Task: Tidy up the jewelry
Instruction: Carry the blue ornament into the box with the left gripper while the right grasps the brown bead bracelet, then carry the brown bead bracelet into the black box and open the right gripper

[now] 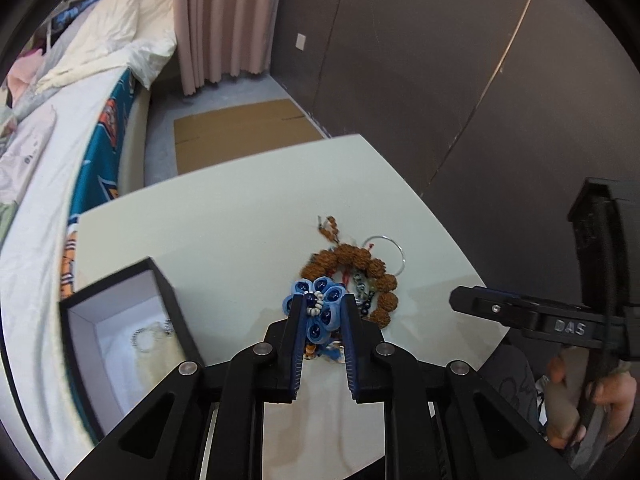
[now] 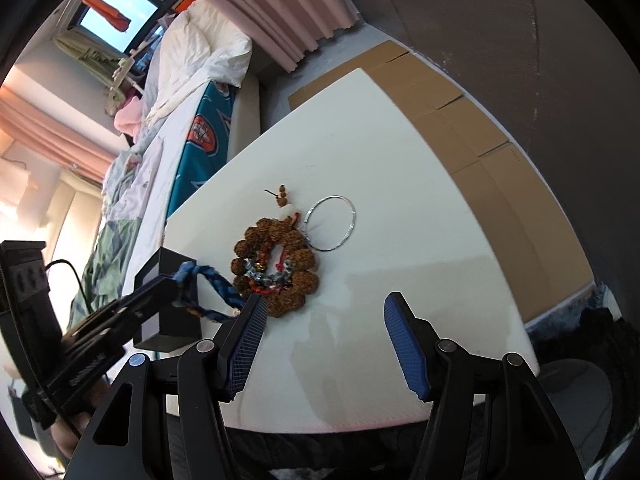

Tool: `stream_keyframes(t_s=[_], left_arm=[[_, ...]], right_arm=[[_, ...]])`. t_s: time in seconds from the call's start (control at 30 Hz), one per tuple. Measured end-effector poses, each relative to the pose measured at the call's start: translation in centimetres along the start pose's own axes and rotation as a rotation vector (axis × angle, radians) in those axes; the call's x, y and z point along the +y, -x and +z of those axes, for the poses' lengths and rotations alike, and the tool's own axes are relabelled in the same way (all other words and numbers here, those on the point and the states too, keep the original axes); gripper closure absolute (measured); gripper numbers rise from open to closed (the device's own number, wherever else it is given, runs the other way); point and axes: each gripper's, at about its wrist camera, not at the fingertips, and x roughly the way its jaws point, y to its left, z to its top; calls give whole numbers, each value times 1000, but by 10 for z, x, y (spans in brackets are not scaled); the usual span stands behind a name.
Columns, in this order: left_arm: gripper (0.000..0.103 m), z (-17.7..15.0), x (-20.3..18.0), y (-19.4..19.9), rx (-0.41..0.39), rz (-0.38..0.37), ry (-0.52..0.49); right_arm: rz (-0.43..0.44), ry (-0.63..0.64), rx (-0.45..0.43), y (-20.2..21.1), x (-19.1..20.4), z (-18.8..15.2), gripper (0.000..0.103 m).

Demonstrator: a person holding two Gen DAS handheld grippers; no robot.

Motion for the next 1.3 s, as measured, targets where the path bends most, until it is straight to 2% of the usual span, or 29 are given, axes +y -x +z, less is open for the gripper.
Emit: stream_keyframes(t_s=[0.23, 0.33, 0.53, 0.63, 0.7, 0.73, 1.0, 1.2, 1.3], left_arm=[[85, 2, 20, 37, -57, 42, 37], [85, 2, 31, 47, -75, 60, 57], [85, -2, 54, 66, -102, 91, 104], [85, -6, 64, 74, -110, 103, 121], [85, -9, 72, 78, -115, 109, 142], [85, -10, 75, 80, -117, 109, 146], [85, -17, 98, 77, -113, 101, 198], [85, -19, 105, 56, -91, 45, 227], [82, -18, 109, 43, -65, 29, 252]], right_arm=[[47, -38, 66, -27, 0, 18, 41], [38, -27, 93, -40, 6, 23, 42], [-45, 33, 143, -72, 25, 29, 46], [-79, 70, 134, -76, 35, 29, 48], [-96, 86, 132, -79, 39, 28, 63], [-100, 88, 149, -81, 40, 28, 82], [-25, 123, 67, -49, 56, 23, 82], [24, 171, 15, -17, 80, 16, 82], [33, 201, -1, -4, 93, 13, 82]])
